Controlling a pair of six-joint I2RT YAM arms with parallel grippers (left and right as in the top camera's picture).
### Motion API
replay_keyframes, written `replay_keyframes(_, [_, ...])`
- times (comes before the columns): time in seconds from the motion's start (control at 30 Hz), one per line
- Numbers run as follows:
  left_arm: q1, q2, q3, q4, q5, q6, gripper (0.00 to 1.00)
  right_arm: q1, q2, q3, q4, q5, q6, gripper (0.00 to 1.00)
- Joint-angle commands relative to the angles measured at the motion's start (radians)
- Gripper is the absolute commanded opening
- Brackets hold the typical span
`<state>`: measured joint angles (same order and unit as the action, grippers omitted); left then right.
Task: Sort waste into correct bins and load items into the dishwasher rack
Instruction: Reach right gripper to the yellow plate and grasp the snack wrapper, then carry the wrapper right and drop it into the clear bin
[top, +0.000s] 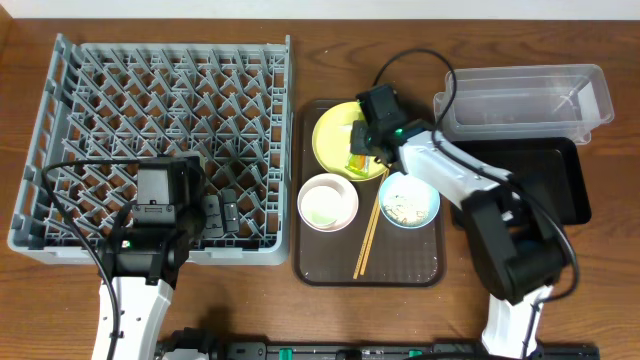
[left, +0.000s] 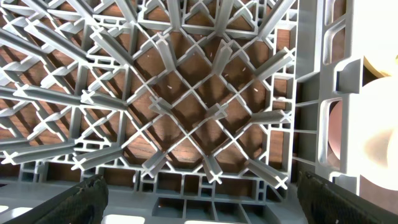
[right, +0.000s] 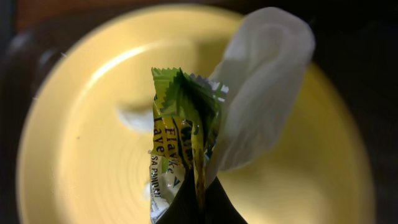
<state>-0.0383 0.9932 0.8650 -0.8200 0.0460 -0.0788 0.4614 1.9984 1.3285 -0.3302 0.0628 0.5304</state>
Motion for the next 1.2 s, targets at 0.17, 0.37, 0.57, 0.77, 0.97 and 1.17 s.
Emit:
replay_keyframes(0.17, [0.004,-0.001,0.029,-0.002,-0.001,-0.009,0.98,-0.125,-0.290,0.018,-0.010,0.141,-0.082,0.01])
replay_keyframes(0.37, [0.004,-0.001,0.029,-0.002,-0.001,-0.009,0.98,-0.252,-0.347,0.018,-0.014,0.227,-0.074,0.01])
replay_keyframes(0.57, [0.004,-0.001,0.028,-0.002,-0.001,-0.009,0.98,-0.373,-0.322,0.018,-0.064,0.256,0.029,0.01])
replay_keyframes(0.77, [0.004,-0.001,0.029,-0.002,-0.001,-0.009,0.98,-0.455,-0.267,0.017,-0.070,0.255,0.087,0.01])
replay_keyframes(0.97, [0.004,-0.001,0.028,-0.002,-0.001,-0.009,0.98,-0.489,-0.217,0.017,-0.063,0.214,0.082,0.47])
replay_keyframes(1.17, [0.004,-0.001,0.029,-0.002,-0.001,-0.009,0.98,-0.491,-0.248,0.018,-0.045,0.121,-0.045,0.50])
